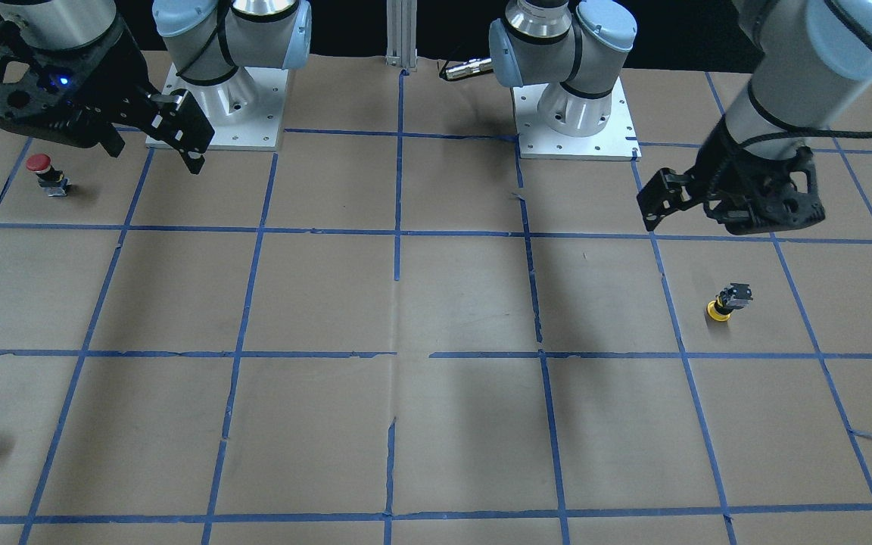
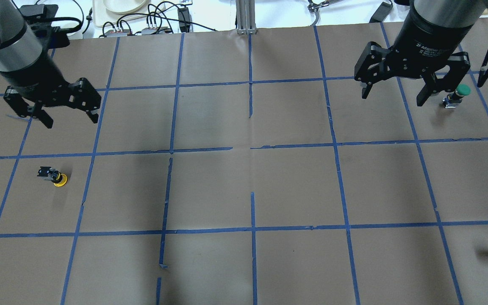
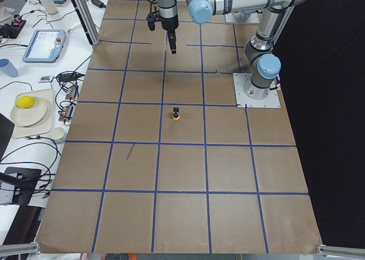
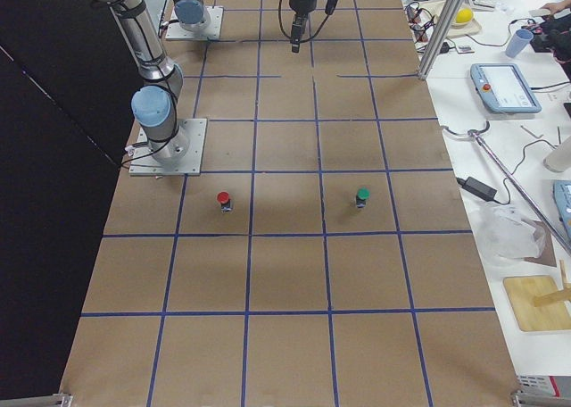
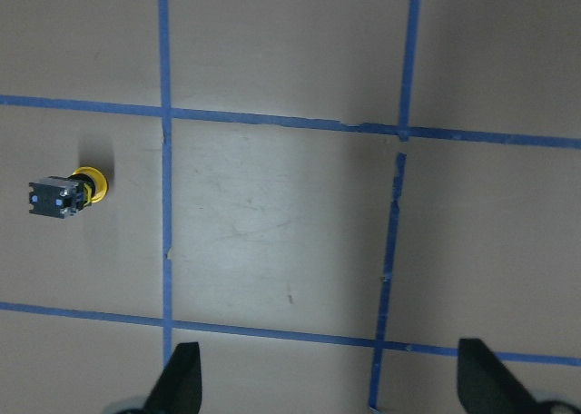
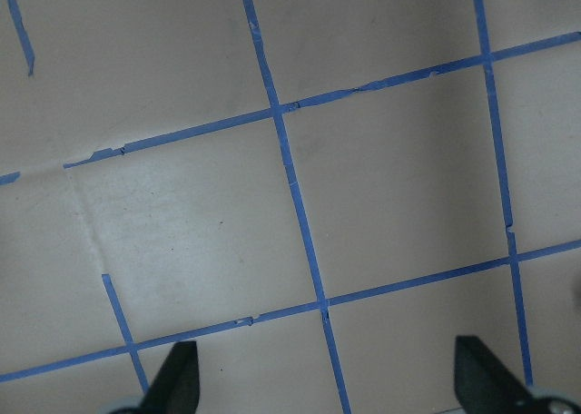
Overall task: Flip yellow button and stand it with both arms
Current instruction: 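Move the left gripper down over the yellow-capped button lying on its side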
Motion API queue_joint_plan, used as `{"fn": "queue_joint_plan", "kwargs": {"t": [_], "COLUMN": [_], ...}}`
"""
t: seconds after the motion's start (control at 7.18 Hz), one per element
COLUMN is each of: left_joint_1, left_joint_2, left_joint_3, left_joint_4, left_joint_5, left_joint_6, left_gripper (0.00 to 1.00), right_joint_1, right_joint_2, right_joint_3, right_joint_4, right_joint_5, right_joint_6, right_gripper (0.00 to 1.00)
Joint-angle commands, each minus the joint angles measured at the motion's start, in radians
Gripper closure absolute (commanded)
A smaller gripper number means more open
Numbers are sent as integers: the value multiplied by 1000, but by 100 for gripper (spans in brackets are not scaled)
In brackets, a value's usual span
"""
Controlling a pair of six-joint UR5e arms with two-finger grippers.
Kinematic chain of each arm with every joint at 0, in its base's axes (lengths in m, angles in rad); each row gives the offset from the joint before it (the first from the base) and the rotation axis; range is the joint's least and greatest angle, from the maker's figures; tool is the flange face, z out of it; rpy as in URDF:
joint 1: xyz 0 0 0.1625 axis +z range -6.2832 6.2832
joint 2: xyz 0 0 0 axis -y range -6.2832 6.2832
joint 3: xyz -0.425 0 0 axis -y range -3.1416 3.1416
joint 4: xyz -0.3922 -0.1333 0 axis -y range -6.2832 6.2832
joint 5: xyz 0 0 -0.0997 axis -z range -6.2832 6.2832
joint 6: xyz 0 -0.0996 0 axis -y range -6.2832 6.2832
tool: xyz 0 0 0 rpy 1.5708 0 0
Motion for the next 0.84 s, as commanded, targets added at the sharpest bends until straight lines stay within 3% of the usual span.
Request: {"fn": "queue_joint_plan", "kwargs": {"t": [0.0,0.28,0.42,0.7], "left_joint_1": [210,349,357,355], "left_joint_2": [-54,-164,-231,-264], "left_joint_3": [-67,-170,-211,-241], "left_joint_4": [130,399,486,496], "left_joint_5": [0,-11,-10,-11], "left_joint_6": [308,539,569,567], "left_gripper": [0,0,0,0], "right_joint_1": [-1,5,7,4], "right_joint_2": [-1,-3,0,2], "right_joint_3": [0,0,2,3], "right_joint_4": [-1,-24,-26,-18], "right_joint_5": [2,0,0,2], "right_joint_6": [2,2,4,96], "right_gripper": [0,0,0,0]}}
